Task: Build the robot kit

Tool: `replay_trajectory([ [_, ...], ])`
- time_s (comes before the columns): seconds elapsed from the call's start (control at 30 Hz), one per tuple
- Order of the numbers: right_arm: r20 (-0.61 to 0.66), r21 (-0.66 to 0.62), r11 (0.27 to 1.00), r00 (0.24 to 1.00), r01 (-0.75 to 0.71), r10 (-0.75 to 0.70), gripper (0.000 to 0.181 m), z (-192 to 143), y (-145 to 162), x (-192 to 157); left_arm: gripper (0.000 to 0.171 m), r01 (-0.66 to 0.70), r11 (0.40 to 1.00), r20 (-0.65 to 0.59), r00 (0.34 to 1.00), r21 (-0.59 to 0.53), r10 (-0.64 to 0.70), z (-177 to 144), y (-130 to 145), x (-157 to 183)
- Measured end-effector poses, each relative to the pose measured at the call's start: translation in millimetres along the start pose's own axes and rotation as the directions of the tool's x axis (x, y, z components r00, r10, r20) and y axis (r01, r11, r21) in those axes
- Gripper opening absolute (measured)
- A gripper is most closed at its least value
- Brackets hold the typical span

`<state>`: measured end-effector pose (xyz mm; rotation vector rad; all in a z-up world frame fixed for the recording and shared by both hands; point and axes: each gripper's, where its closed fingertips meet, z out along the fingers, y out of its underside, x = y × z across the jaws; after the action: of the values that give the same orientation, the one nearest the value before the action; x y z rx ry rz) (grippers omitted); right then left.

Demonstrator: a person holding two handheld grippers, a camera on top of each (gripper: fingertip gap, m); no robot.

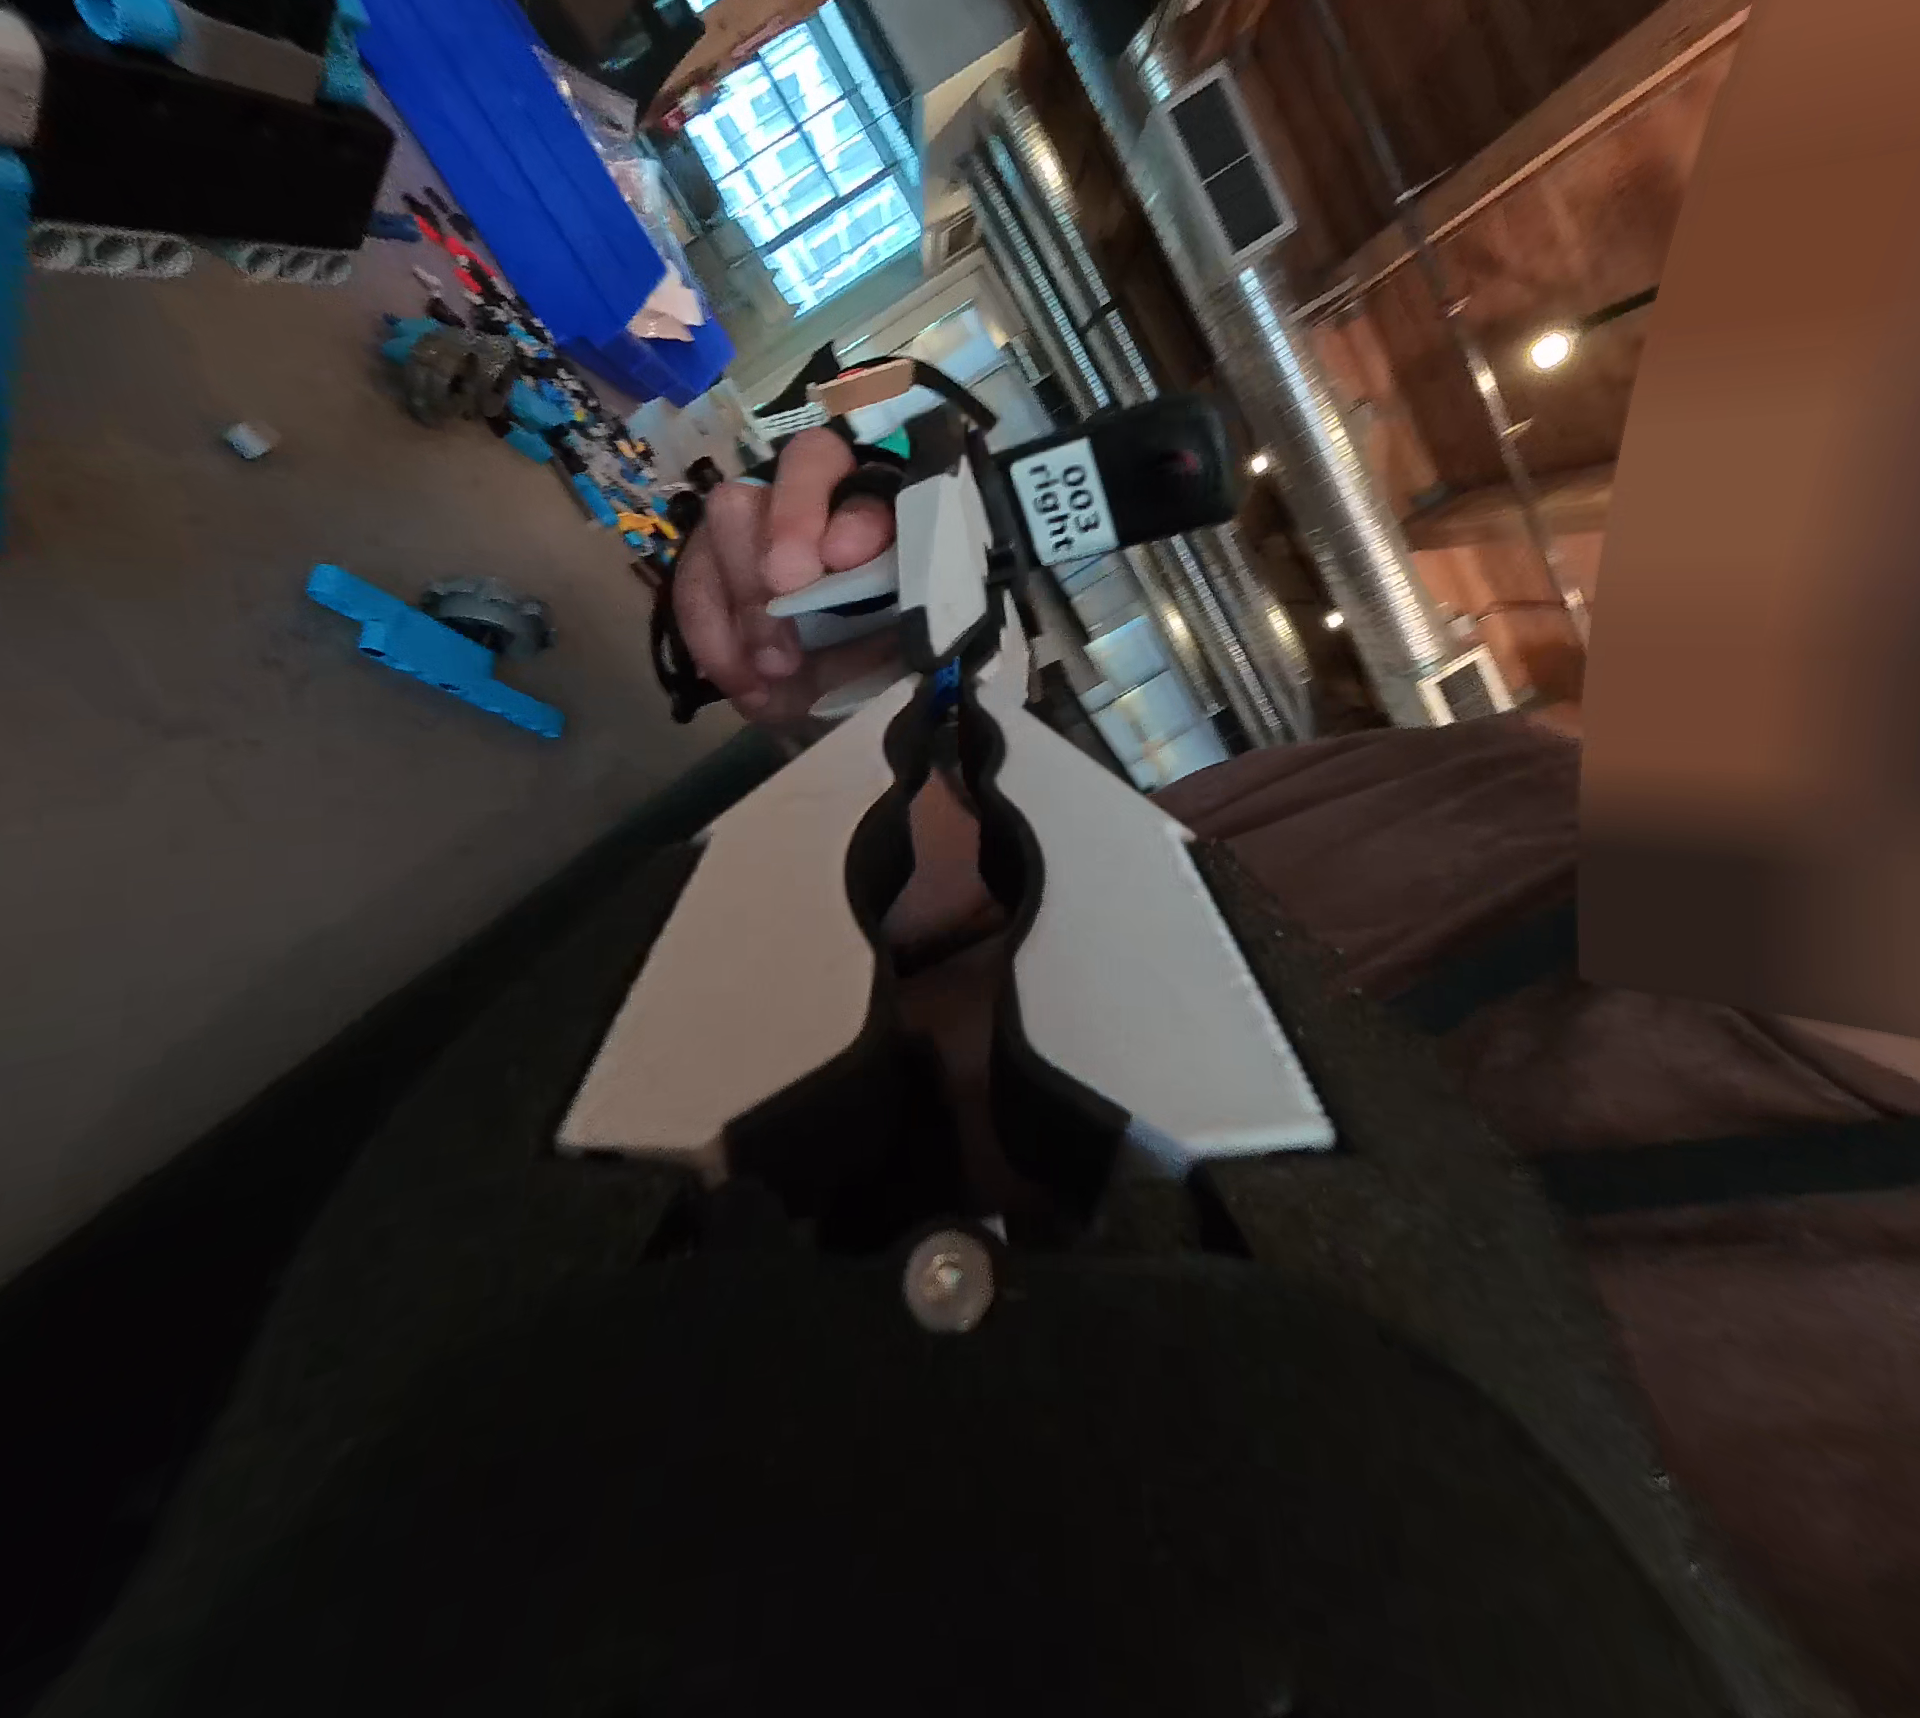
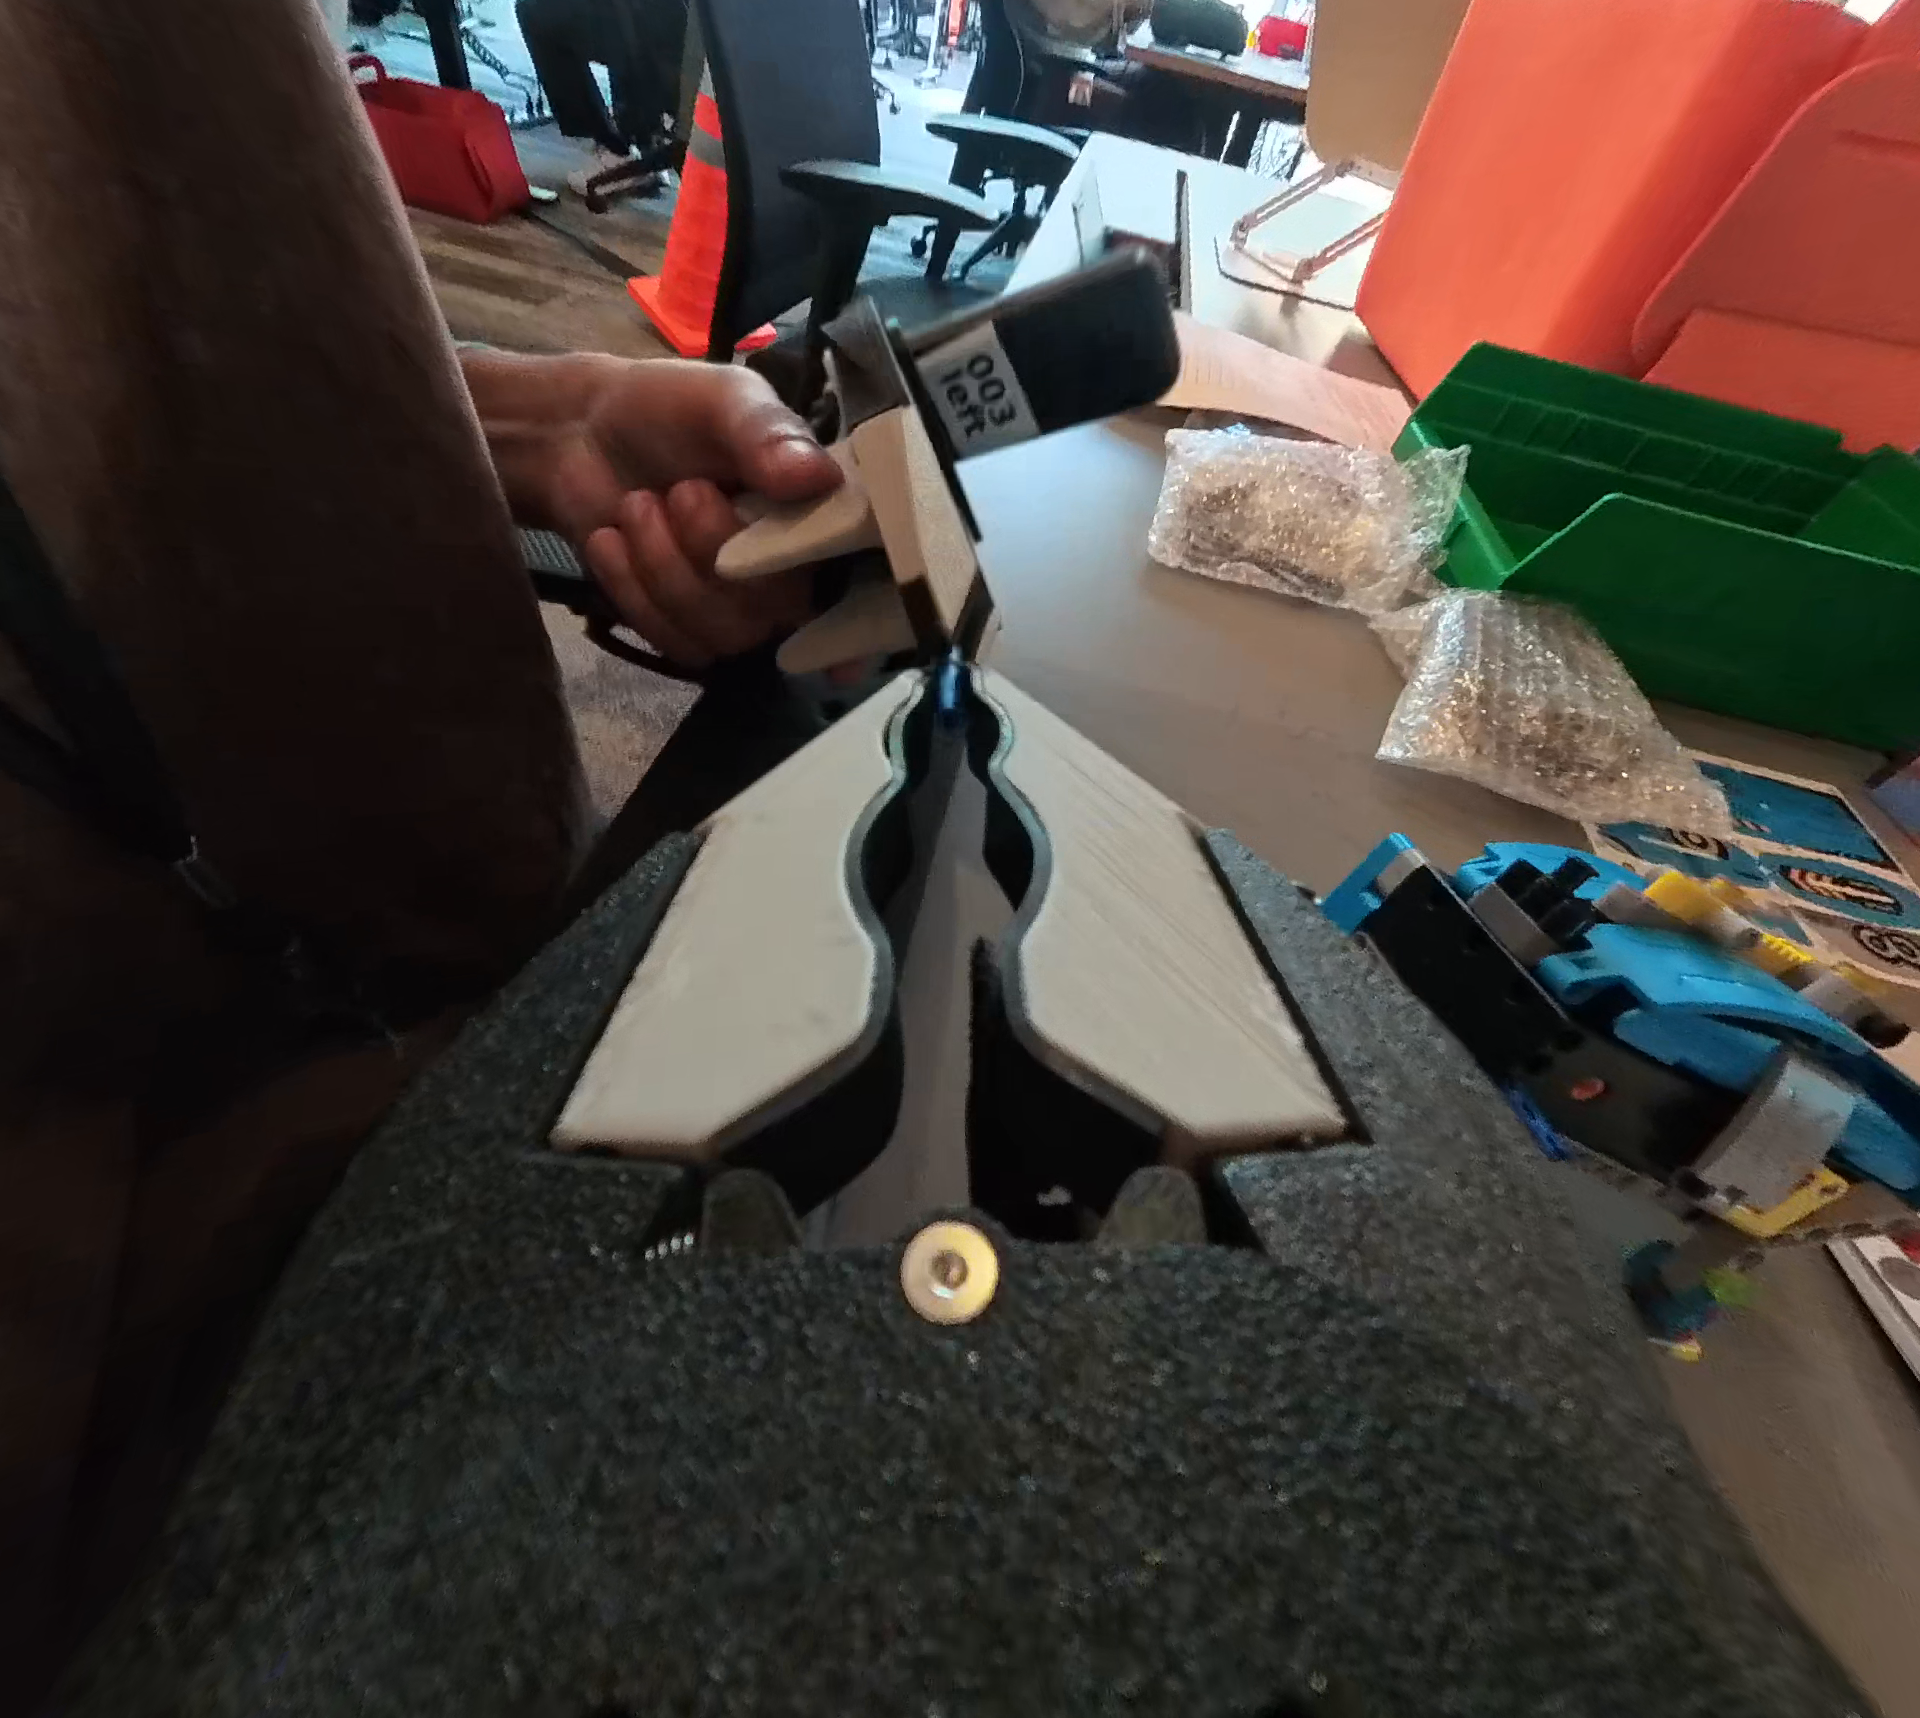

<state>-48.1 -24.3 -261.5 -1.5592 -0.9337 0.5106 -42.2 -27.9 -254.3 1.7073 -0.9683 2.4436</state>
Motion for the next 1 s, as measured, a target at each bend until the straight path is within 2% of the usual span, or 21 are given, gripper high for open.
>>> replay_trajectory([
  [0.47,-0.038,0.029,0.999,0.998,0.046,-0.045,0.005,1.4,-2.9,1.6,0.003,0.196,0.98,-0.115,0.974,-0.006,-0.196,1.7,-1.0,0.2],
  [0.57,-0.01,0.016,1.0,1.0,0.004,-0.004,0.004,0.5,0.2,1.9,0.002,0.24,0.971,-0.132,0.962,-0.005,-0.238,3.0,-1.5,-1.8],
  [0.67,-0.003,0.03,0.999,1.0,-0.021,0.021,0.004,-1.8,-1.5,4.4,0.002,0.224,0.975,-0.13,0.966,-0.001,-0.222,5.4,-4.2,-1.4],
  [0.7,0.002,0.027,0.999,0.999,-0.039,0.039,0.004,-3.0,-0.8,6.4,0.004,0.194,0.981,-0.111,0.975,0.005,-0.192,5.6,-6.6,-2.7],
  [0.77,-0.031,0.003,0.996,0.995,-0.095,0.095,0.004,-14.0,5.0,24.5,0.023,0.071,0.997,-0.019,0.997,0.027,-0.071,1.2,-20.1,-11.2],
  [0.83,-0.108,-0.039,0.979,0.975,-0.2,0.195,0.004,-36.9,23.3,61.8,0.029,-0.156,0.988,0.169,0.973,-0.022,0.157,-8.5,-37.6,-31.7],
  [0.9,-0.172,-0.002,0.952,0.938,-0.306,0.301,0.004,-60.2,39.2,98.5,0.041,-0.371,0.915,0.379,0.833,-0.162,0.404,-22.5,-59.1,-63.8],
  [0.93,-0.182,-0.004,0.937,0.921,-0.35,0.343,0.004,-65.7,47.9,109.5,0.043,-0.437,0.866,0.424,0.755,-0.243,0.5,-27.1,-68.5,-76.4],
  [0.97,-0.196,-0.007,0.932,0.915,-0.362,0.354,0.004,-67.0,54.6,117.5,0.045,-0.465,0.828,0.426,0.71,-0.313,0.56,-27.5,-74.7,-85.5],
  [1.0,-0.195,-0.017,0.928,0.912,-0.372,0.362,0.004,-64.2,59.5,120.9,0.046,-0.463,0.812,0.402,0.708,-0.355,0.58,-23.9,-78.6,-91.3],
])
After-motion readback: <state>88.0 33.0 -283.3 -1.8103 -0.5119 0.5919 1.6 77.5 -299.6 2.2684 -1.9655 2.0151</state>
